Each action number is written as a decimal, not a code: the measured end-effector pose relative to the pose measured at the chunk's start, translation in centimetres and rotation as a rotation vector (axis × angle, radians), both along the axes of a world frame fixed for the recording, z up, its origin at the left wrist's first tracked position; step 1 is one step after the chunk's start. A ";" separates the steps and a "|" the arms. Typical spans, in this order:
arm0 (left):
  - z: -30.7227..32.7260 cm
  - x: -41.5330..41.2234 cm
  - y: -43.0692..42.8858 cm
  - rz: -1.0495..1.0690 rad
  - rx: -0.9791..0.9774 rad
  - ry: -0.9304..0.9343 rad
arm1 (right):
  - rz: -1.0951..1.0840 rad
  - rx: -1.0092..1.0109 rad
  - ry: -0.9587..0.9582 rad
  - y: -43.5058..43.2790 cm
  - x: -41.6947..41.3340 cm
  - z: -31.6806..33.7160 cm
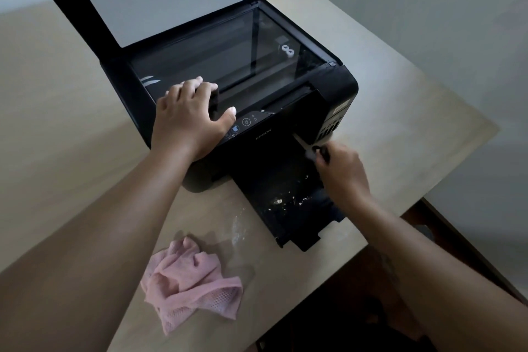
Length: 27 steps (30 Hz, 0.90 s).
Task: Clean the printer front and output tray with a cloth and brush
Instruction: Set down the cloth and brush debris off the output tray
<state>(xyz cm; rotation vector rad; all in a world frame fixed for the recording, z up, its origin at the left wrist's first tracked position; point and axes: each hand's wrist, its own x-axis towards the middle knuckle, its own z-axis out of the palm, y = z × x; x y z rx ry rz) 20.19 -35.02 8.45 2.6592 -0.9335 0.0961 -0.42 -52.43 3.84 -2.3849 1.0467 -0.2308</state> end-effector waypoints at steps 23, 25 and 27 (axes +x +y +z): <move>0.0 0.0 -0.1 0.001 0.001 0.000 | 0.108 0.045 0.013 1.7 -5.2 0.2; 0.0 0.1 0.0 0.000 0.003 -0.001 | 0.314 0.031 0.090 3.3 -5.3 0.2; 0.0 0.1 -0.1 0.001 0.001 0.002 | 0.508 0.199 0.144 5.1 -5.7 0.3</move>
